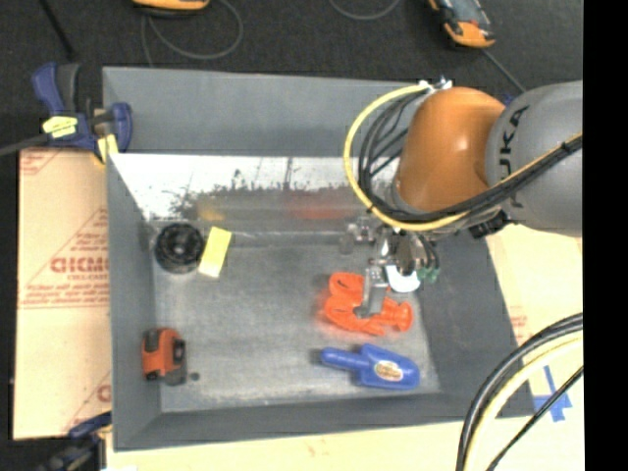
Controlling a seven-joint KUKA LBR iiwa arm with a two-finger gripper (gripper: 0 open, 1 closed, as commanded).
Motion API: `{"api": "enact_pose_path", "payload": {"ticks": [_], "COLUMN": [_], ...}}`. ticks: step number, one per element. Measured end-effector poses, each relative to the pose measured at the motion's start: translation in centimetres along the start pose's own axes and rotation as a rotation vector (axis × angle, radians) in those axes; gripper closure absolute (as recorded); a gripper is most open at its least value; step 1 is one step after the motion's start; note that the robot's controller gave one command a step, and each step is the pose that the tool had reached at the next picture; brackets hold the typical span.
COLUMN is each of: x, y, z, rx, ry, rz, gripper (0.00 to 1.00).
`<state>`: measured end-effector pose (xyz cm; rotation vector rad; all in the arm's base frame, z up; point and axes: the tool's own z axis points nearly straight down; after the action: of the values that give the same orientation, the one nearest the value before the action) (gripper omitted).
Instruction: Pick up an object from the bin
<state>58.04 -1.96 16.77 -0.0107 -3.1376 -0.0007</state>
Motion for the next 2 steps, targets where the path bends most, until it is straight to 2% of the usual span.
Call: {"api": "enact_pose_path", "payload": {"ticks": [1,2], "x": [-0.2,-1.7], "y": [0.0,-2.5], "z": [-0.5,4.4], "rx": [0.001,0.003], "ry": [-0.008,-0.012], "rz": [0.000,-0.107], "gripper": [0.00,0.00]}}
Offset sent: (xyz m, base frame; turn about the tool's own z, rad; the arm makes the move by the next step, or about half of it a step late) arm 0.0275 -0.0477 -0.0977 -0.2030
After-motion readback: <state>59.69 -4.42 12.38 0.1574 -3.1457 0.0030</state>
